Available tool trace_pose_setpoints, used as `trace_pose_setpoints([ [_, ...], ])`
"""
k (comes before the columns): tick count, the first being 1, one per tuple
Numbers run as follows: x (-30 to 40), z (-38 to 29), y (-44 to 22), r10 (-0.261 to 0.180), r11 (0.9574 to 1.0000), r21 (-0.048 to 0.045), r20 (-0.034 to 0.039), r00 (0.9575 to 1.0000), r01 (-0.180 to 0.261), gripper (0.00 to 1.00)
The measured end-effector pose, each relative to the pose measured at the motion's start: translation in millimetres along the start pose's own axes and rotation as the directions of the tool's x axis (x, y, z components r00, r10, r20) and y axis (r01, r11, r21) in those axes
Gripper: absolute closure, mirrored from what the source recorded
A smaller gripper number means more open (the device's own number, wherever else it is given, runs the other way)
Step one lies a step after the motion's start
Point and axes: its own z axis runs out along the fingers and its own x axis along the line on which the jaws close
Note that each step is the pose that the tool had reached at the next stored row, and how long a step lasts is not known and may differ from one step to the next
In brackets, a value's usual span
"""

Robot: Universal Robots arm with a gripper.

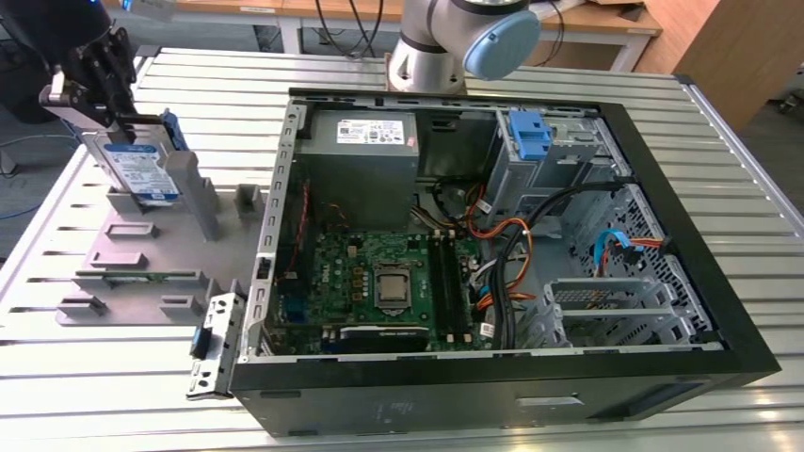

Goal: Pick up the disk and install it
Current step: 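Pick up the disk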

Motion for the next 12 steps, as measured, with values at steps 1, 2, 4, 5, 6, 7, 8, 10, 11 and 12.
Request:
trace_pose_setpoints([
  [1, 0.0, -0.1, 0.0, 0.0, 1.0, -0.0001, 0.0, 1.0, 0.0, 0.65],
  [2, 0.0, -0.3, 0.0, 0.0, 1.0, -0.0002, 0.0, 1.0, 0.0, 0.65],
  [4, 0.0, -0.9, 0.0, 0.0, 1.0, -0.0002, -0.0001, 1.0, 0.0, 0.65],
  [5, 0.0, -1.2, 0.0, 0.0, 1.0, -0.0002, -0.0001, 1.0, 0.0, 0.65],
  [6, 0.0, -1.6, 0.0, 0.0, 1.0, -0.0001, 0.0, 1.0, 0.0, 0.65],
  [7, 0.0, -2.1, 0.0, 0.0, 1.0, -0.0002, -0.0001, 1.0, 0.0, 0.65],
  [8, 0.0, -2.7, 0.0, 0.0, 1.0, -0.0002, -0.0001, 1.0, 0.0, 0.65],
  [10, -0.1, -3.9, 0.0, 0.0, 1.0, -0.0001, 0.0, 1.0, 0.0, 0.65],
  [11, -0.1, -4.5, 0.0, 0.0, 1.0, -0.0001, 0.0, 1.0, 0.0, 0.65],
  [12, -0.1, -5.2, 0.0, 0.0, 1.0, -0.0001, 0.0, 1.0, 0.0, 0.65],
])
